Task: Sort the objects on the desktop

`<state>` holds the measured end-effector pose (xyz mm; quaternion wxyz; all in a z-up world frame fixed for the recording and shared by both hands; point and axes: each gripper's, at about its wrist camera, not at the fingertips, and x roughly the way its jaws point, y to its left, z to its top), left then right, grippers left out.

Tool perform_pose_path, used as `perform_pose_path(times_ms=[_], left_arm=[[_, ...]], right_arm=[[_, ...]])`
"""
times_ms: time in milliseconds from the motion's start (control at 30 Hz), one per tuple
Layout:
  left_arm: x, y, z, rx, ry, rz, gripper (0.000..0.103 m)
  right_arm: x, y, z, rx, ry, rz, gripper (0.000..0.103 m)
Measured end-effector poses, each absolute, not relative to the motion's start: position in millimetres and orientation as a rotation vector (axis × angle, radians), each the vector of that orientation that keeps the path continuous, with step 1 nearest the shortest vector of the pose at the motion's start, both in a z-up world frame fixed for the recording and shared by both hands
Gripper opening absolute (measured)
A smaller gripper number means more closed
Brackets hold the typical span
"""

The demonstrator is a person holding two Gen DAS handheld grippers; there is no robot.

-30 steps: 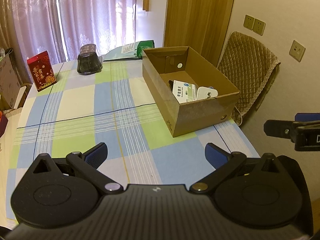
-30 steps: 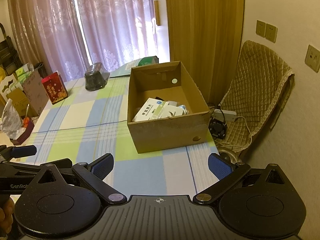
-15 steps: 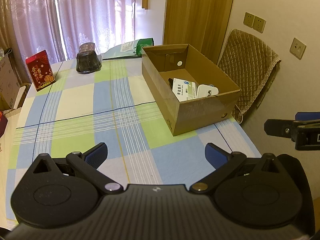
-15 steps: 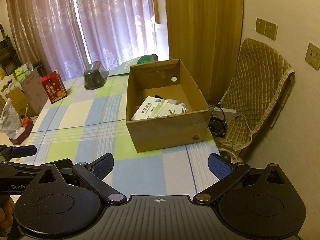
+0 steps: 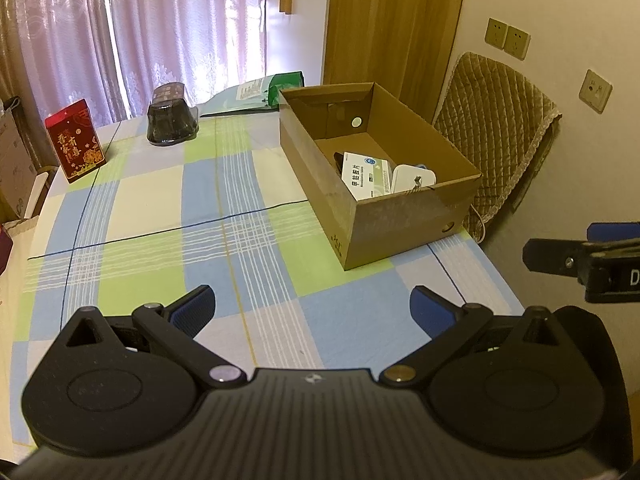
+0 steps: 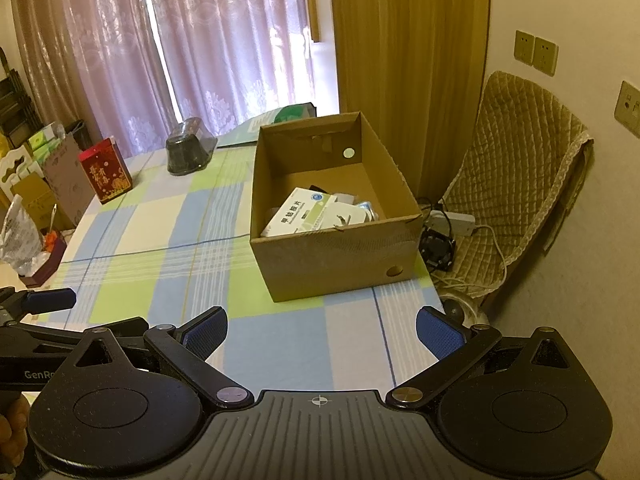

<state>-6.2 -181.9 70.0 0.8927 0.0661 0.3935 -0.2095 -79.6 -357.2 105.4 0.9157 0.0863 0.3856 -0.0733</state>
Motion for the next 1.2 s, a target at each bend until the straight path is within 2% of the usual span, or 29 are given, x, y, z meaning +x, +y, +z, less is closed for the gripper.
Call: perform_pose_path(times_ms=[1200], left_arm=[[-2,-181,61,0.133,0.813,-0.445,0.102]], right_arm=[[-71,-359,94,0.187,0.814,-0.148,0.103]])
